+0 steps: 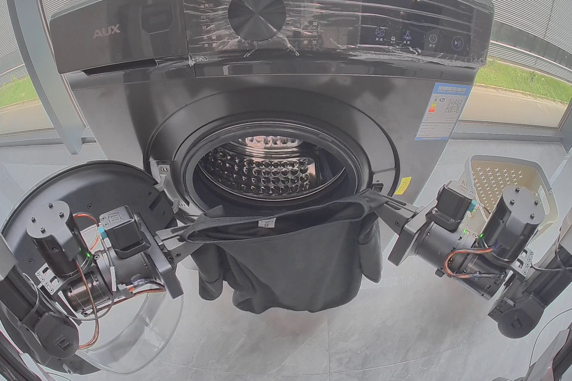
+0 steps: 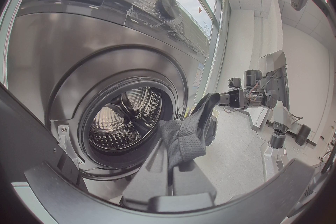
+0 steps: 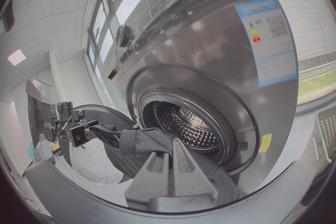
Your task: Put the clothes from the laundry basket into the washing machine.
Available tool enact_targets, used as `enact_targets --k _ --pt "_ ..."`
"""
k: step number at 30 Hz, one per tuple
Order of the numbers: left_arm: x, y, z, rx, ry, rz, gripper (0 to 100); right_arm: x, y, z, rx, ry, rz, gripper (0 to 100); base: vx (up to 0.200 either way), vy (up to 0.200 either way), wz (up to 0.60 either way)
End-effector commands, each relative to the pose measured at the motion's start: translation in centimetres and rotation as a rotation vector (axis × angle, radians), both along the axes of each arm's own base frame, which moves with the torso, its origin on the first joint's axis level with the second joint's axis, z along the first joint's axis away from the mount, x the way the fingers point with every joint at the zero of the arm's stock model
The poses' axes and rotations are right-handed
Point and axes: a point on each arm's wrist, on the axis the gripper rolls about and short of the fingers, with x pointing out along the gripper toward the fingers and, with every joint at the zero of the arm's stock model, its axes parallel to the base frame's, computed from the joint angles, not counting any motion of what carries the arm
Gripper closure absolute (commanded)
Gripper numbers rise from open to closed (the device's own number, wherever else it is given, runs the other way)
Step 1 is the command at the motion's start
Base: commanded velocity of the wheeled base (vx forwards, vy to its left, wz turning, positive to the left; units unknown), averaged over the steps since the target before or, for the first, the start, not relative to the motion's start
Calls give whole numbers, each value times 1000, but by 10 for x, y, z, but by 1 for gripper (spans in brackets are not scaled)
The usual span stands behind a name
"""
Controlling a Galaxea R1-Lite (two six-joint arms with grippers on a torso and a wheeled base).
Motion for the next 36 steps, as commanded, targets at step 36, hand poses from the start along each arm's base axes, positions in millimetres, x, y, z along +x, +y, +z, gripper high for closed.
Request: enact_targets --k 36 --pt "10 -3 24 -58 -97 99 100 -12 -15 38 55 -142 -33 100 0 0 0"
